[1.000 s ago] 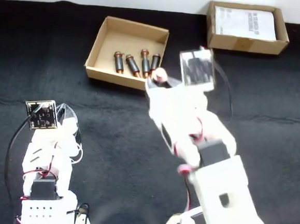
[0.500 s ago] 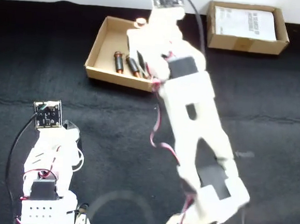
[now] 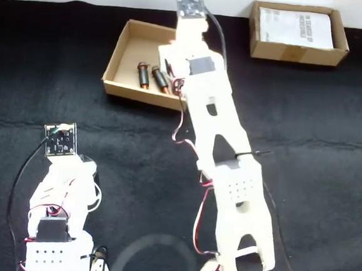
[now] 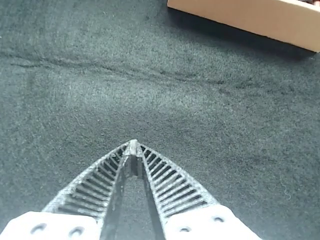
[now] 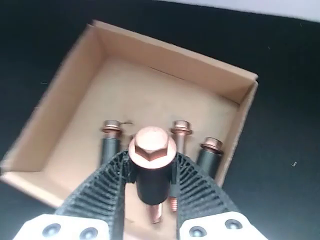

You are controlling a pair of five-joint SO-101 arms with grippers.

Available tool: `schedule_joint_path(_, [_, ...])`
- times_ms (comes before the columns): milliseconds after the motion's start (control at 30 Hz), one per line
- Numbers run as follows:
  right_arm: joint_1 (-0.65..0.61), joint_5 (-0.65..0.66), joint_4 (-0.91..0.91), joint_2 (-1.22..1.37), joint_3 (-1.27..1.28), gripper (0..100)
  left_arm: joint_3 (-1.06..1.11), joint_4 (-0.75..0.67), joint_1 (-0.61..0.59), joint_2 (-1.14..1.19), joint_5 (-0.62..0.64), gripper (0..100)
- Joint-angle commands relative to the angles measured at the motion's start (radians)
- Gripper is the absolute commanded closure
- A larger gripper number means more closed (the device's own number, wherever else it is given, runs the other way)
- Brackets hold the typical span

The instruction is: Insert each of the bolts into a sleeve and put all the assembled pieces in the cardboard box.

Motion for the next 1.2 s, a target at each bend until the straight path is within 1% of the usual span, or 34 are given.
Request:
schedule_joint_path(0, [0.025,-0.006,-0.007,0.038,-0.110,99.1,0.024,0.008,-0.008,0.001,0.006,99])
schedule_joint_path(233, [0.004,-0.003,-0.039,0.174,-0.173,99.1,0.024,0.044,-0.008,0.001,0.006,99])
schedule_joint_path(333, [-0.018,0.037,-0.039,0.205,-0.173,99.1,0.024,0.040,-0.008,0.001,0.005,99])
schedule_joint_path(667, [-0.048,0.048,-0.041,0.268,-0.173,98.8,0.024,0.040,-0.008,0.001,0.003,99])
schedule_joint_path(700, [-0.050,0.058,-0.041,0.269,-0.173,98.6,0.024,0.040,-0.008,0.001,0.003,99])
schedule_joint_path(767, [-0.056,0.123,-0.033,0.266,-0.173,98.1,0.024,0.038,-0.008,0.001,0.003,99])
schedule_joint_path(867, [-0.064,0.201,-0.033,0.260,-0.185,92.2,0.024,0.038,-0.008,0.001,0.003,99])
schedule_joint_path(1000, [-0.065,0.219,-0.012,0.255,-0.294,83.9,0.024,0.038,-0.008,0.001,0.003,99])
schedule_joint_path(1167, [-0.062,0.218,0.016,0.255,-0.501,83.1,0.024,0.038,-0.008,0.001,0.003,99])
